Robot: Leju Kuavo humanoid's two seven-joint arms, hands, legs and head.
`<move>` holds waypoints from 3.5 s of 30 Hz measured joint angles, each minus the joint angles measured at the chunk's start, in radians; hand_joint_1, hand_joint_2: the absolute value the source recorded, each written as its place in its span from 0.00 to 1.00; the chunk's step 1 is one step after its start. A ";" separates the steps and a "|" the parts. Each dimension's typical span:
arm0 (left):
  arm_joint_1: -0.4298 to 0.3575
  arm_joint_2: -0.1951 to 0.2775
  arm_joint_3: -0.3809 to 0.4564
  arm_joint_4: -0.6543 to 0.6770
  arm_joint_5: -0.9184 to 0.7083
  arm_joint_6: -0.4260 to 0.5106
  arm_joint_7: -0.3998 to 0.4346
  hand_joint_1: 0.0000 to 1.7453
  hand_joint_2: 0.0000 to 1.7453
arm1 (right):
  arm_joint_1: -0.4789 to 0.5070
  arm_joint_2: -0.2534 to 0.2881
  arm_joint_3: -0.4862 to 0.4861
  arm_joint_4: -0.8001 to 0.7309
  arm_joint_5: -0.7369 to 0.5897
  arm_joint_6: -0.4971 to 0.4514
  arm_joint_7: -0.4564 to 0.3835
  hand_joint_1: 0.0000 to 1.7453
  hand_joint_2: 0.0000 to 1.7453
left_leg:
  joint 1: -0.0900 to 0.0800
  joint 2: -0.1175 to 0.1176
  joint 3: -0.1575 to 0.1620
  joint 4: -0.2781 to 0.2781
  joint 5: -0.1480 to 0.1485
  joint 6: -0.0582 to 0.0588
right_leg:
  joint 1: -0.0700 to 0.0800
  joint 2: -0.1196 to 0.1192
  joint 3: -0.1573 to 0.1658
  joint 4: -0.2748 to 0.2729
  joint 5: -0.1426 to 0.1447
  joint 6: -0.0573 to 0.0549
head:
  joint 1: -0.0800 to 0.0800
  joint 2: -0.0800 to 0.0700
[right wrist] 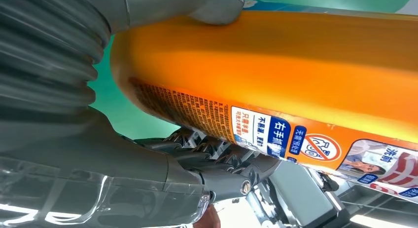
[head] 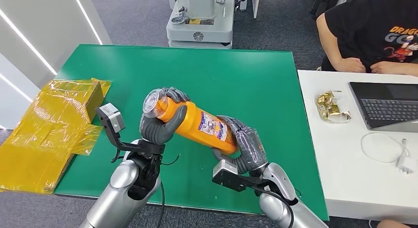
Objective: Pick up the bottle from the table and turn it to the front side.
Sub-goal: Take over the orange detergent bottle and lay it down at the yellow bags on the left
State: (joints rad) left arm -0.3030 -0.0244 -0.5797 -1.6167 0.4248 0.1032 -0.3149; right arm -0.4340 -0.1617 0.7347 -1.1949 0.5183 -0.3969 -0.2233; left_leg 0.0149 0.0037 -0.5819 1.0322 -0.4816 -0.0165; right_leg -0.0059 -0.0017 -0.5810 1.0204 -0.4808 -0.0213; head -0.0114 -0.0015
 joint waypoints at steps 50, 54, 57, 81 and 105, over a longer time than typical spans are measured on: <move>0.042 0.032 0.062 -0.020 -0.190 0.104 0.017 1.00 1.00 | 0.327 0.015 -0.138 -0.500 -0.268 -0.170 -0.137 0.00 1.00 | 0.000 0.000 0.000 -0.001 0.000 0.000 | 0.000 0.000 0.000 0.000 0.000 0.000 | 0.000 0.000; 0.044 0.051 0.103 -0.047 -0.312 0.112 0.056 1.00 1.00 | 0.384 0.017 -0.154 -0.598 -0.275 -0.180 -0.156 0.00 1.00 | 0.000 0.000 0.000 -0.001 0.000 0.000 | 0.000 0.000 0.000 0.000 0.000 0.000 | 0.000 0.000; 0.053 0.082 0.144 -0.078 -0.468 0.110 0.105 1.00 1.00 | 0.426 0.018 -0.165 -0.668 -0.250 -0.181 -0.170 0.00 1.00 | 0.000 0.000 0.000 -0.001 0.000 0.000 | 0.000 0.000 0.000 0.000 0.000 0.000 | 0.000 0.000; 0.151 0.571 0.372 -0.139 -0.926 -0.097 0.267 1.00 1.00 | 0.552 0.091 -0.229 -0.832 -0.249 -0.065 -0.198 0.00 1.00 | 0.003 0.001 0.000 -0.001 0.001 -0.001 | 0.002 0.001 0.000 0.000 -0.001 -0.001 | 0.000 0.000; -0.050 0.627 0.141 0.387 -1.528 -0.206 0.049 1.00 1.00 | 0.540 0.115 -0.246 -0.831 -0.267 0.019 -0.191 0.00 1.00 | 0.003 0.002 0.000 -0.001 0.001 -0.002 | 0.002 0.002 -0.001 0.000 0.000 -0.001 | 0.000 0.000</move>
State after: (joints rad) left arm -0.3530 0.6024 -0.4387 -1.2293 -1.1028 -0.1032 -0.2663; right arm 0.1059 -0.0465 0.4891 -2.0258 0.2515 -0.3776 -0.4139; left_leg 0.0178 0.0061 -0.5817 1.0311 -0.4808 -0.0180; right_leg -0.0036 0.0007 -0.5818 1.0207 -0.4812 -0.0225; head -0.0113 -0.0015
